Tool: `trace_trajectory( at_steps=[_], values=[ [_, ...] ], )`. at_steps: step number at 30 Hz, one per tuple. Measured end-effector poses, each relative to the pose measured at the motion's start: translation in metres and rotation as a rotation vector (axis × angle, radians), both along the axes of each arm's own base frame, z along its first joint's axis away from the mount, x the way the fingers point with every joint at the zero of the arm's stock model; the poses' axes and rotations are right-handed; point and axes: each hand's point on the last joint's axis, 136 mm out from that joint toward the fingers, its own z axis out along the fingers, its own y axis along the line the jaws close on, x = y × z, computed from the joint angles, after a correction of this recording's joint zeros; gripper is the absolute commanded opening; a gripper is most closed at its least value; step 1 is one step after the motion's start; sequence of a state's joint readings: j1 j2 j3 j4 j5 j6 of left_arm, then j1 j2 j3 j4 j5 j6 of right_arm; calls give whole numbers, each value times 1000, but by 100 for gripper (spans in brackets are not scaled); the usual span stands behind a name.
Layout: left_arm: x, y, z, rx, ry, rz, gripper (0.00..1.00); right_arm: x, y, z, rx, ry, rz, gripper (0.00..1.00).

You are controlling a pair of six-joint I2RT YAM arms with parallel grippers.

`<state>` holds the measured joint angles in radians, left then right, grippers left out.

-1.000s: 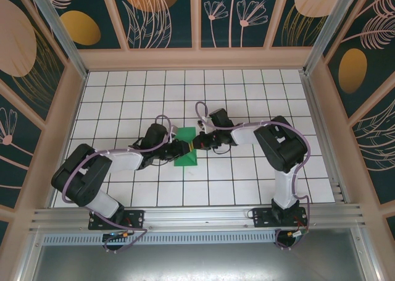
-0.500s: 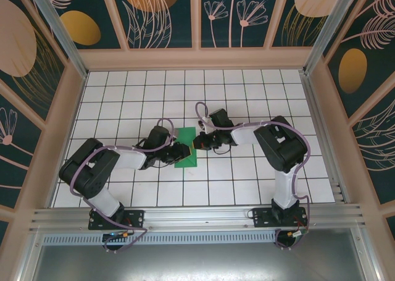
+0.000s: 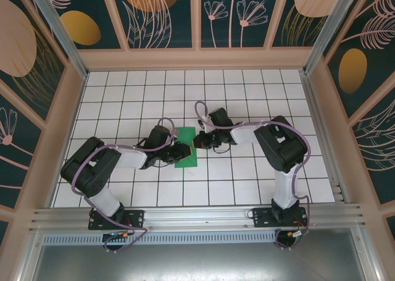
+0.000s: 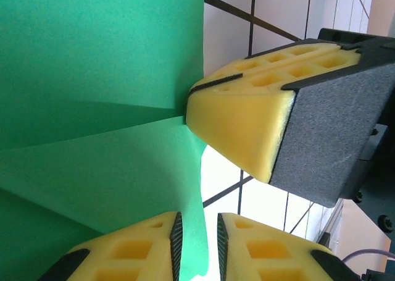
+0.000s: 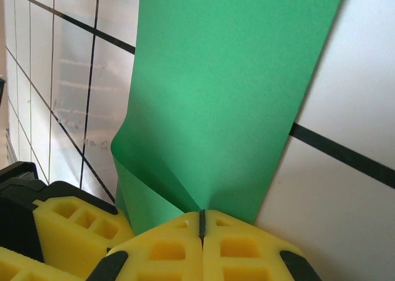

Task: Fold a paper plane with a square sheet of paper (pick it up from the middle)
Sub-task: Fold the triangle a second time at the center of the table.

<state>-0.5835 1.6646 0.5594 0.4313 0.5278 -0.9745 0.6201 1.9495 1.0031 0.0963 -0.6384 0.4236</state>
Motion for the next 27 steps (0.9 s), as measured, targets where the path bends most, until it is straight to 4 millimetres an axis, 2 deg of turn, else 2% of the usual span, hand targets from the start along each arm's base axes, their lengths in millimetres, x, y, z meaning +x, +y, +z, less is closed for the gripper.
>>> trace_trajectory(
  at_steps=[27],
  values=[
    [4,-4,-2,-4,8,-8,26,4,-3,-3,-30,-8,-22,0]
  ],
)
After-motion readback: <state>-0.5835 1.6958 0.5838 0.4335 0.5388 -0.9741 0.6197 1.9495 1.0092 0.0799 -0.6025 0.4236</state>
